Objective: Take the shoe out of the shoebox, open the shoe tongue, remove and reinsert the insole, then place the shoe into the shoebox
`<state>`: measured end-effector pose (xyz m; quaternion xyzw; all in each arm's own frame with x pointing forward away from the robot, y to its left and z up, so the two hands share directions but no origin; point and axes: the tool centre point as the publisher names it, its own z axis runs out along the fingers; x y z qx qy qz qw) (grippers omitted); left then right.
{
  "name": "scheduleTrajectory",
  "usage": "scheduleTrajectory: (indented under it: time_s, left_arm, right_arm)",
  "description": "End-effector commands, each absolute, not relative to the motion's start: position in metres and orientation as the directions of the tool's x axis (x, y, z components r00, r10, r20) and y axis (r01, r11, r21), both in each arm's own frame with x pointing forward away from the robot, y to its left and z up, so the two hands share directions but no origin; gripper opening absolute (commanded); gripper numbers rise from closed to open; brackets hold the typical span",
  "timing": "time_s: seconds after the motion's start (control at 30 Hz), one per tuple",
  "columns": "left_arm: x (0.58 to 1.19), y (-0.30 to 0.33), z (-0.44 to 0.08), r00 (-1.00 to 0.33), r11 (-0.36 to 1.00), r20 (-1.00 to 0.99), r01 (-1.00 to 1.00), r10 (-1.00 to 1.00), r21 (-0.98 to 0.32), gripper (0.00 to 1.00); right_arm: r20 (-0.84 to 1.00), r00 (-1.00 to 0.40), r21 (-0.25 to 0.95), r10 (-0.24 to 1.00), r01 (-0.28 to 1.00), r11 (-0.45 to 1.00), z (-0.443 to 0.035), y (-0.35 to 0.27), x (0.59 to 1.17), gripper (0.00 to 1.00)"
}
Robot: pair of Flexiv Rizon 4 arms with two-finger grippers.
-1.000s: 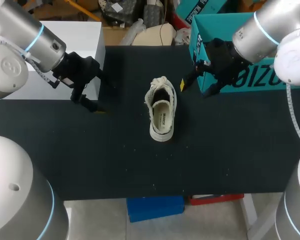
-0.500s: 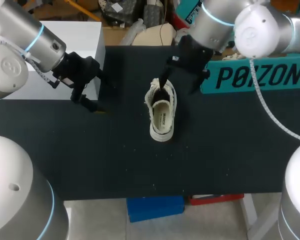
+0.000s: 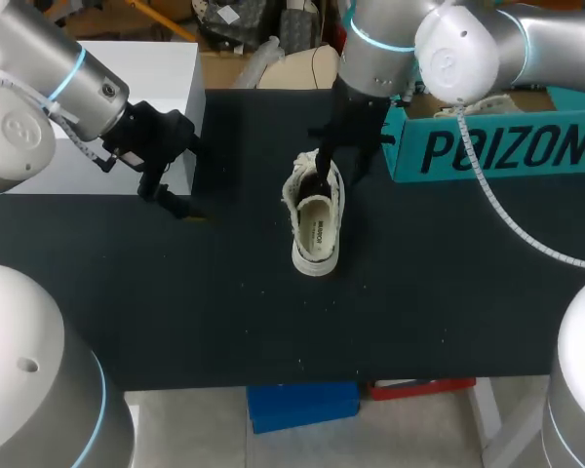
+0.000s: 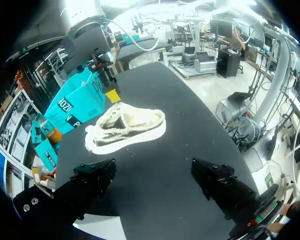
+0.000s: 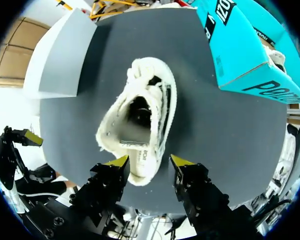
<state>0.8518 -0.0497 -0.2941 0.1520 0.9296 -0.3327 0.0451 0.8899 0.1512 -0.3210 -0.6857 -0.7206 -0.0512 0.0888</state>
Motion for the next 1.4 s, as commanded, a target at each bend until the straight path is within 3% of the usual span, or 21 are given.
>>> scheduleTrajectory:
  time_s: [0.03,1.13,1.27,1.37,1.4]
  left_arm:
    - [0.851,-0.050,-0.295,-0.949,0.733,-0.188,0.314,0.251,-0.604,1.00]
    - [0.851,-0.050,-0.295,-0.949,0.733,-0.188,0.314,0.251,-0.604,1.00]
    - [0.851,-0.050,-0.295,-0.949,0.733,-0.188,0.314,0.251,-0.604,1.00]
    - [0.851,-0.050,-0.295,-0.949,0.733,-0.188,0.314,0.251,-0.604,1.00]
    - [0.851,-0.050,-0.295,-0.949,0.733,-0.188,0.314,0.251,-0.604,1.00]
  right_arm:
    - [0.196,-0.041,-0.056,0.980,0.997,0.053,-0.332,0.148,0.897,0.47]
    - [0.175,-0.014,-0.080,0.984,0.996,0.028,-0.424,0.151,0.905,0.35]
    - [0.165,0.001,-0.089,0.986,0.996,0.014,-0.427,0.148,0.905,0.24]
    - [0.156,0.009,-0.099,0.988,0.995,0.006,-0.428,0.148,0.905,0.00]
    - [0.155,0.011,-0.099,0.988,0.995,0.004,-0.428,0.148,0.905,0.00]
